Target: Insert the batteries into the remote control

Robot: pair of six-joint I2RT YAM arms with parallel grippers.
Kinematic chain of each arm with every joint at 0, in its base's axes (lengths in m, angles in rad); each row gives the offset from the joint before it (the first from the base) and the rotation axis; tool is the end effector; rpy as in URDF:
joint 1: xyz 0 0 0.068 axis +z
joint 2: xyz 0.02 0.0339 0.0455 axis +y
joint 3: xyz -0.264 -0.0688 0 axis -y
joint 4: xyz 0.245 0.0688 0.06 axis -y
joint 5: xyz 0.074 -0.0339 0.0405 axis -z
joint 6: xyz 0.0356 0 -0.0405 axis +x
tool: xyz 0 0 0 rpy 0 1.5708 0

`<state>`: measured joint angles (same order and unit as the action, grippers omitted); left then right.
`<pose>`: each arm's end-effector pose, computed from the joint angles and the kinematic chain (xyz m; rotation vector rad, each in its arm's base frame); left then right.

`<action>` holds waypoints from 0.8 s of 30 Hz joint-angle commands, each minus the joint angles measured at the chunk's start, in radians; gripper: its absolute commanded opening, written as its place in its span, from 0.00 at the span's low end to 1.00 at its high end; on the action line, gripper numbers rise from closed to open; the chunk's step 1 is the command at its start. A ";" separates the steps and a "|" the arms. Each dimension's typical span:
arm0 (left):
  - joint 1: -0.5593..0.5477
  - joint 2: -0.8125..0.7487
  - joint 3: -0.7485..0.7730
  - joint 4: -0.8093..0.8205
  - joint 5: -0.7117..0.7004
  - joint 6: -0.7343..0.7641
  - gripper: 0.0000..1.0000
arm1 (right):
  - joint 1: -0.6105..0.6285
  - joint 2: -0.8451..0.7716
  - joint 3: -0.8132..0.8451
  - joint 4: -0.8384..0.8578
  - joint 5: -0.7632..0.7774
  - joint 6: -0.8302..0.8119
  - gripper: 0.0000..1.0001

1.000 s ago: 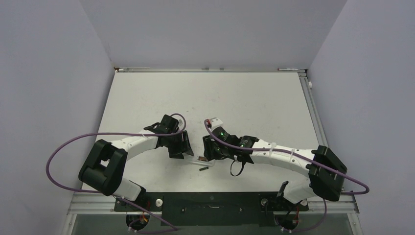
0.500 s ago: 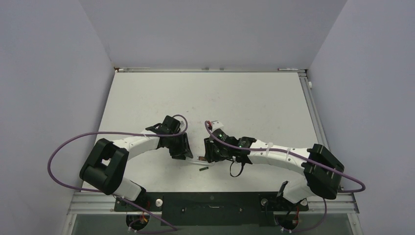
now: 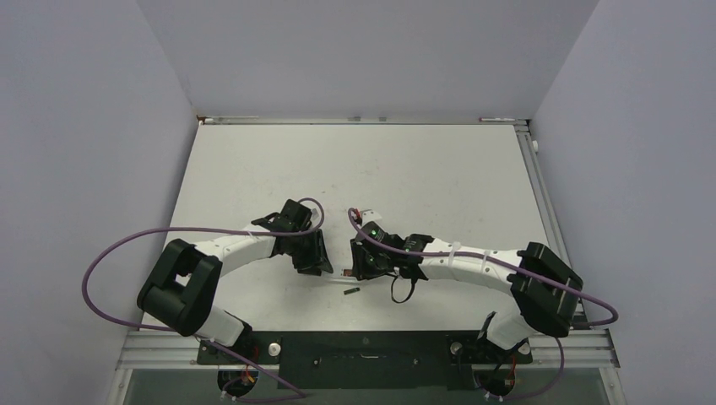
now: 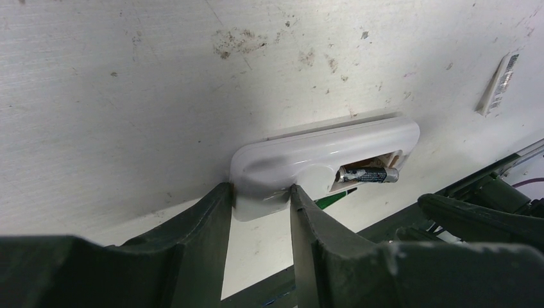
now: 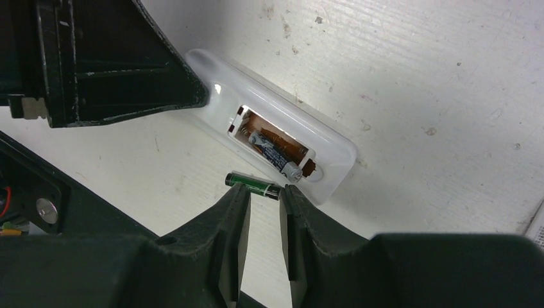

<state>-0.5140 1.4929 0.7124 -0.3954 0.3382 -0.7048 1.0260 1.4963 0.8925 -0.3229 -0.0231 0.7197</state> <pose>0.2181 -0.1367 0.1476 -0.1788 2.9148 -0.7428 0.1558 0.2586 0.1994 -0.4157 2.6259 0.6994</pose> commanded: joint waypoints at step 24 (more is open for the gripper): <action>-0.027 -0.013 -0.012 0.025 -0.006 -0.028 0.24 | -0.021 0.070 0.059 -0.012 0.046 0.018 0.17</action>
<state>-0.5240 1.4887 0.7090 -0.3950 0.3370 -0.7261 1.0084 1.5524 0.9150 -0.3466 0.0010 0.7280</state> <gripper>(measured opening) 0.311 0.184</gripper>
